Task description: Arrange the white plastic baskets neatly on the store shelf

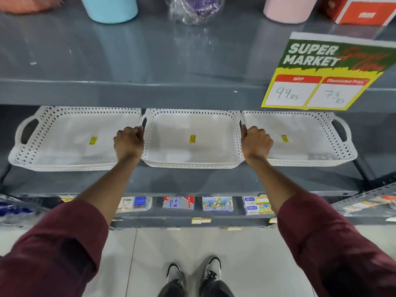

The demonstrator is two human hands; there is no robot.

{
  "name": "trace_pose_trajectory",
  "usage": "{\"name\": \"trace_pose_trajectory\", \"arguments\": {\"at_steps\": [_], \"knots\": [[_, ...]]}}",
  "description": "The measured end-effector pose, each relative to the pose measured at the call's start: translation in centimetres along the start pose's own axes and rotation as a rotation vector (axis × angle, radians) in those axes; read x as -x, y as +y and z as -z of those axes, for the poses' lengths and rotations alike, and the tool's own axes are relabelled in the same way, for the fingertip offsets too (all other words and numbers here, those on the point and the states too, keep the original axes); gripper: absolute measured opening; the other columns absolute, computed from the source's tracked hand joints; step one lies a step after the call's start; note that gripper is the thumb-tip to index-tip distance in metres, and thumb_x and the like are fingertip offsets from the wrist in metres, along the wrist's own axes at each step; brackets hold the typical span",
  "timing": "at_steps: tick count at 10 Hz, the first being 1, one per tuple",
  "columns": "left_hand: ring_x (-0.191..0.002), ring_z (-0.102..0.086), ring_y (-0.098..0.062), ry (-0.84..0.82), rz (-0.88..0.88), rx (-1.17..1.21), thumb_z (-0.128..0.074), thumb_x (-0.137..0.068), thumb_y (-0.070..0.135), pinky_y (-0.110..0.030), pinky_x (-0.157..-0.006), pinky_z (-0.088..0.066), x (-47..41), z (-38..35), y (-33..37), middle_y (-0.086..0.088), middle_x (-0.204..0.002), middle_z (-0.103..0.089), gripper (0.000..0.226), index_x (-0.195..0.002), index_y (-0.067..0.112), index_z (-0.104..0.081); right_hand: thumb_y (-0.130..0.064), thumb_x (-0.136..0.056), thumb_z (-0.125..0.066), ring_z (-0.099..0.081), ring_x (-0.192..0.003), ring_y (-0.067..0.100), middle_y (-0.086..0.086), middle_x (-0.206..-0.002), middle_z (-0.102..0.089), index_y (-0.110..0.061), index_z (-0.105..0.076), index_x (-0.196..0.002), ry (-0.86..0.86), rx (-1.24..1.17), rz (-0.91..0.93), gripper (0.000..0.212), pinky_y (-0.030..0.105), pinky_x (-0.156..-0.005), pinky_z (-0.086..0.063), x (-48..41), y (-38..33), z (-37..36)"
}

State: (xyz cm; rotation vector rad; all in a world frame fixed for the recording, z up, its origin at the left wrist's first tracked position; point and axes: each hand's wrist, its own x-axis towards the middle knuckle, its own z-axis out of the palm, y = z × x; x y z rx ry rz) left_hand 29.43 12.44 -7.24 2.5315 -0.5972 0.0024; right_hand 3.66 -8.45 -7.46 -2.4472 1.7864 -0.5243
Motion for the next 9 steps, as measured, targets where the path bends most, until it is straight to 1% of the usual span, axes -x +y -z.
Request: {"name": "trace_pose_trajectory", "arguments": {"at_steps": [1, 2, 4, 5, 6, 7, 8, 9], "knots": [[-0.088, -0.062, -0.053, 0.017, -0.023, 0.033, -0.043, -0.098, 0.038, -0.049, -0.077, -0.053, 1.1, 0.4, -0.5, -0.033, -0.088, -0.067, 0.051, -0.084, -0.002, -0.071, -0.039, -0.103, -0.042, -0.068, -0.079, 0.046, 0.029, -0.087, -0.07, 0.005, -0.067, -0.089, 0.014, -0.042, -0.007, 0.053, 0.043, -0.069, -0.052, 1.3, 0.2, 0.4], [-0.08, -0.061, -0.052, 0.025, -0.083, 0.009, -0.042, -0.099, 0.036, -0.049, -0.074, -0.051, 2.1, 0.5, -1.3, -0.032, -0.079, -0.067, 0.053, -0.074, -0.003, -0.067, -0.039, -0.102, -0.046, -0.068, -0.07, 0.046, 0.029, -0.078, -0.069, 0.006, -0.068, -0.081, 0.026, -0.06, -0.01, 0.053, 0.043, -0.063, -0.052, 2.4, 0.5, 0.6], [-0.08, -0.062, -0.052, 0.045, -0.111, 0.018, -0.041, -0.1, 0.039, -0.047, -0.072, -0.051, 2.0, 0.3, -1.7, -0.029, -0.079, -0.069, 0.053, -0.077, 0.002, -0.072, -0.038, -0.102, -0.046, -0.067, -0.075, 0.047, 0.029, -0.082, -0.07, 0.001, -0.072, -0.089, 0.046, -0.088, -0.014, 0.049, 0.042, -0.065, -0.053, 2.5, 0.5, 0.5], [-0.085, -0.062, -0.052, 0.026, -0.095, 0.022, -0.04, -0.099, 0.043, -0.048, -0.073, -0.051, 1.9, 0.6, -1.9, -0.028, -0.083, -0.069, 0.053, -0.082, 0.005, -0.073, -0.039, -0.102, -0.045, -0.067, -0.079, 0.048, 0.029, -0.086, -0.07, -0.001, -0.073, -0.093, 0.045, -0.083, -0.01, 0.048, 0.043, -0.067, -0.053, 2.6, 0.5, 0.6], [-0.097, -0.062, -0.05, -0.029, -0.065, 0.024, -0.038, -0.098, 0.049, -0.048, -0.076, -0.052, 2.0, 1.2, -1.8, -0.025, -0.097, -0.07, 0.052, -0.098, 0.011, -0.074, -0.043, -0.102, -0.042, -0.066, -0.089, 0.048, 0.027, -0.096, -0.07, -0.002, -0.07, -0.101, -0.016, -0.039, -0.019, 0.051, 0.043, -0.074, -0.052, 2.5, 0.6, 1.3], [-0.104, -0.061, -0.049, -0.074, -0.087, -0.026, -0.034, -0.099, 0.048, -0.049, -0.079, -0.052, 2.3, 2.7, -1.6, -0.024, -0.108, -0.069, 0.05, -0.116, 0.013, -0.066, -0.043, -0.102, -0.038, -0.067, -0.089, 0.046, 0.025, -0.096, -0.07, -0.007, -0.066, -0.106, -0.046, 0.01, 0.033, 0.047, 0.043, -0.075, -0.052, 3.0, 0.7, 2.7], [-0.105, -0.062, -0.049, -0.031, -0.194, -0.085, -0.029, -0.101, 0.044, -0.052, -0.078, -0.052, 4.3, 4.9, -1.2, -0.026, -0.12, -0.063, 0.049, -0.135, 0.012, -0.044, -0.04, -0.101, -0.039, -0.07, -0.083, 0.039, 0.02, -0.086, -0.073, -0.012, -0.058, -0.117, 0.033, 0.037, 0.149, 0.037, 0.042, -0.075, -0.05, 5.6, 0.0, 4.7], [-0.114, -0.06, -0.049, 0.026, -0.263, -0.058, -0.03, -0.102, 0.044, -0.056, -0.083, -0.053, 5.7, 6.4, -1.4, -0.026, -0.137, -0.055, 0.053, -0.143, 0.011, -0.038, -0.035, -0.099, -0.044, -0.07, -0.085, 0.038, 0.02, -0.085, -0.074, -0.012, -0.056, -0.126, 0.07, -0.018, 0.236, 0.037, 0.042, -0.076, -0.05, 7.4, -0.2, 5.6]]}}
